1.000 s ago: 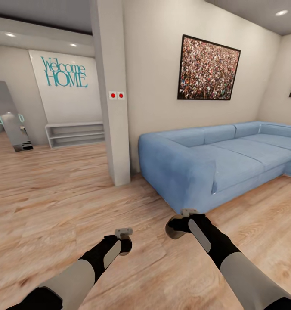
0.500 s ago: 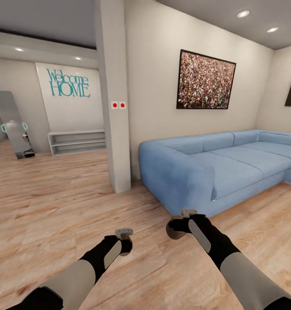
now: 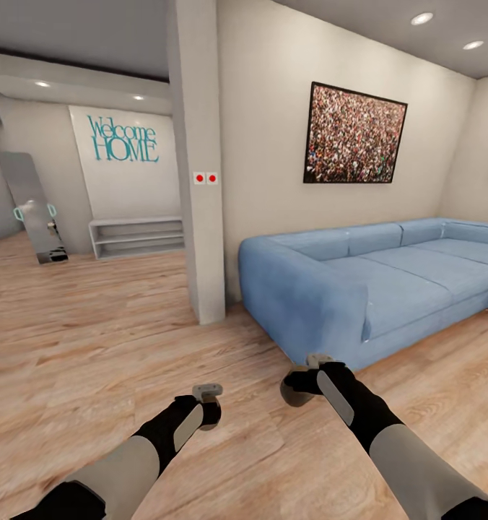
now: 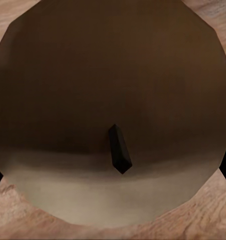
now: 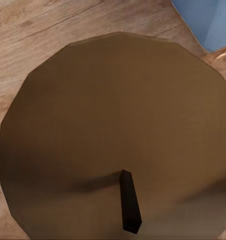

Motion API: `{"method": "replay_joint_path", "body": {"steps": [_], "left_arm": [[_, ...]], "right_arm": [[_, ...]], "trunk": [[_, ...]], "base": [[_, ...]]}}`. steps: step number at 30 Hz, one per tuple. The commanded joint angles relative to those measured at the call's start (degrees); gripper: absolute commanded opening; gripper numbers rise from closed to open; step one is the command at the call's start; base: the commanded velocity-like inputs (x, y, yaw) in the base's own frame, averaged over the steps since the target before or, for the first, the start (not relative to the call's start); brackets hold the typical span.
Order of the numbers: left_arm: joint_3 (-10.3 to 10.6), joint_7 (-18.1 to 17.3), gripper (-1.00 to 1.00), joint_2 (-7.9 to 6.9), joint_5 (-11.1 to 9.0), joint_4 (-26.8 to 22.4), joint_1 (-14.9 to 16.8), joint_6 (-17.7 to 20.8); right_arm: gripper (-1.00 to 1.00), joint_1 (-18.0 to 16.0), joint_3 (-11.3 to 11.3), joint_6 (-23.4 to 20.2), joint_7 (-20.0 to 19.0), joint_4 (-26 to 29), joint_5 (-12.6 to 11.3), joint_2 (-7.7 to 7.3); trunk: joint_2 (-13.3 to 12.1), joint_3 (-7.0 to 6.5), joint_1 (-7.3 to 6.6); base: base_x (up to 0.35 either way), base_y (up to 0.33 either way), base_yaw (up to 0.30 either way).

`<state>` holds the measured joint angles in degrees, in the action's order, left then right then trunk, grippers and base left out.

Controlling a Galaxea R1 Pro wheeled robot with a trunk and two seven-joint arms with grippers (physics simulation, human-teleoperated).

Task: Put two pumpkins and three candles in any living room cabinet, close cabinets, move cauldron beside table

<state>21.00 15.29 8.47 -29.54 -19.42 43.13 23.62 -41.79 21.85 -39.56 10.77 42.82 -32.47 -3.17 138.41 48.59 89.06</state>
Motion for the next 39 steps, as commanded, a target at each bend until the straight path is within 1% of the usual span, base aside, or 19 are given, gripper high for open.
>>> {"method": "replay_joint_path", "body": {"steps": [1,11,23,28,35,39], "left_arm": [[0.45,0.45,-1.0,-0.04,-0.61,-0.09,0.03,0.2],[0.45,0.45,-1.0,-0.04,-0.61,-0.09,0.03,0.2],[0.45,0.45,-1.0,-0.04,-0.61,-0.09,0.04,0.2],[0.37,0.45,-1.0,-0.01,-0.63,-0.09,0.03,0.18],[0.34,0.45,-1.0,-0.08,-0.61,0.37,0.04,0.18],[0.18,0.45,-1.0,-0.23,-0.56,0.84,0.03,0.17]], "right_arm": [[-1.0,-0.04,0.29,-0.09,0.58,-0.03,-0.75,-0.06],[-1.0,-0.04,0.24,-0.08,0.52,-0.8,-0.83,-0.08],[-1.0,-0.04,0.38,0.06,0.48,-0.81,-0.76,-0.08],[-1.0,-0.04,0.46,2.29,0.5,-0.81,-0.67,-0.08],[-1.0,-0.04,0.47,2.71,0.48,-0.86,-0.66,0.0],[-1.0,-0.04,0.47,2.89,0.48,-2.06,-0.66,0.01]], "trunk": [[-0.38,-0.03,-0.24],[-4.39,-1.07,-2.43],[-9.21,-3.19,-5.07],[-11.21,-4.09,-6.17],[-14.02,-5.35,-7.71],[-15.62,-6.07,-8.58]], "base": [[0.0,0.0,0.086],[0.0,0.0,0.073],[0.0,0.0,0.003],[0.0,0.0,0.0],[0.0,0.0,0.0],[0.0,0.0,0.0]]}}
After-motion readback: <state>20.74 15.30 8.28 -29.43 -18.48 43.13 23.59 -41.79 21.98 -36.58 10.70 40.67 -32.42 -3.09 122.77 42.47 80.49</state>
